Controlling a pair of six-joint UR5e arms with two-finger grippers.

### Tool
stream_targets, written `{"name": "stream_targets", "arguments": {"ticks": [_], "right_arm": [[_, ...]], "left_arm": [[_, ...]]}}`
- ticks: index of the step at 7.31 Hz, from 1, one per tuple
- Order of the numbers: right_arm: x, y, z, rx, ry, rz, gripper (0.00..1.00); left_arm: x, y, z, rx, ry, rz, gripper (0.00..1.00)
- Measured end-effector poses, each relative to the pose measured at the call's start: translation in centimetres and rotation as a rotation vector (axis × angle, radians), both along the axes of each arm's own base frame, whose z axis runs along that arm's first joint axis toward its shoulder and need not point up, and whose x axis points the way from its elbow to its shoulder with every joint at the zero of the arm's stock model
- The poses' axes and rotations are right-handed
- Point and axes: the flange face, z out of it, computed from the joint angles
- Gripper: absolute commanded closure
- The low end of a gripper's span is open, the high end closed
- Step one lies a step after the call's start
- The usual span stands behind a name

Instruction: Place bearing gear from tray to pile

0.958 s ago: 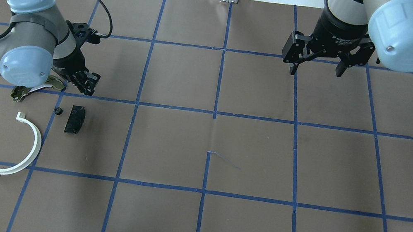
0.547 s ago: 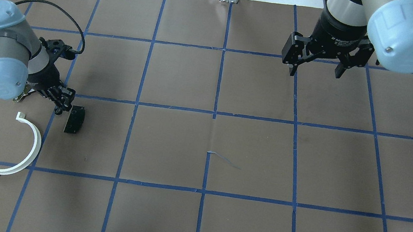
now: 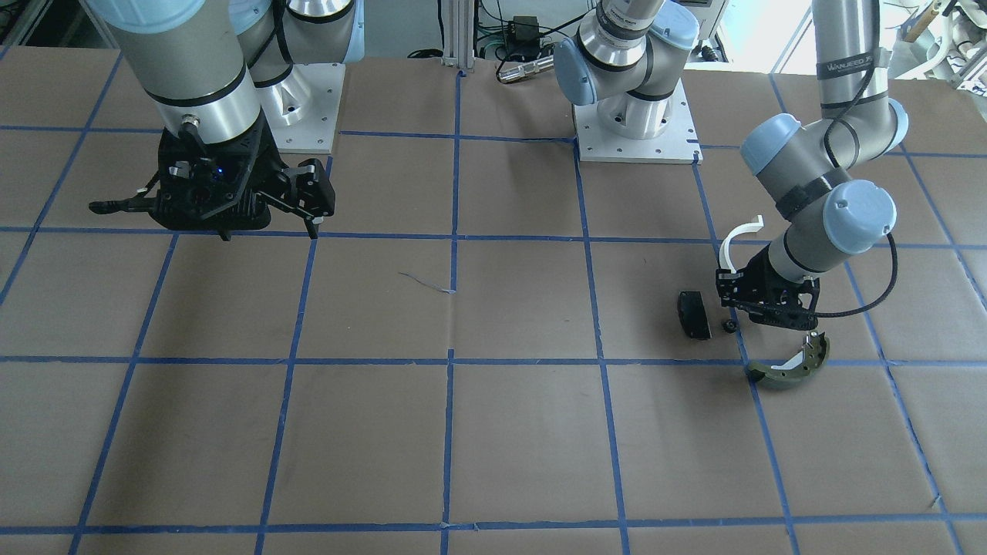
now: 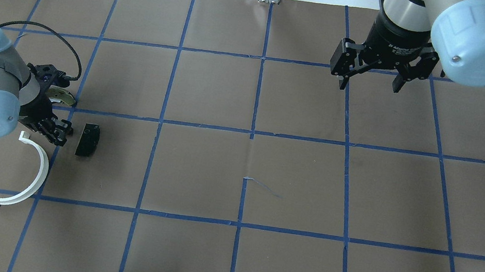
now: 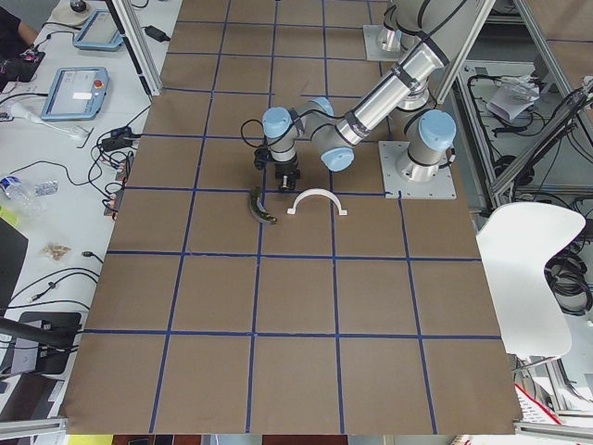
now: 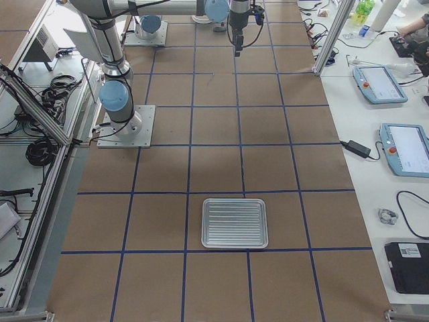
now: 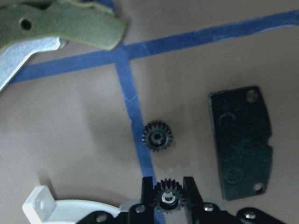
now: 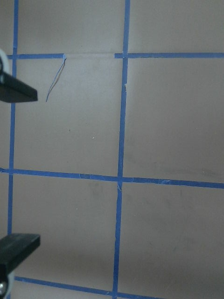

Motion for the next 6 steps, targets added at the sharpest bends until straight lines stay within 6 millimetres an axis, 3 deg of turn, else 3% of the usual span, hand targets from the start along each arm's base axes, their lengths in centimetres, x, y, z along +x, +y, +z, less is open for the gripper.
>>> {"name": "stream_targets", "arguments": {"ticks": [1,4,6], "right_arm": [[0.0,0.0,0.0,0.001,0.000,0.000,0.00],[0.0,0.0,-0.1,0.003,0.000,0.000,0.00],[0.0,0.0,-0.2,0.003,0.000,0.000,0.00]], "left_arm": [[-0.4,0.0,-0.3,0.004,0.002,0.001,0.00],[-1.0,-0.4,0.5,-0.015,-0.003,-0.013,0.00],[-1.6,-1.8,4.7,-0.034,-0.014,-0.025,0.00]]}}
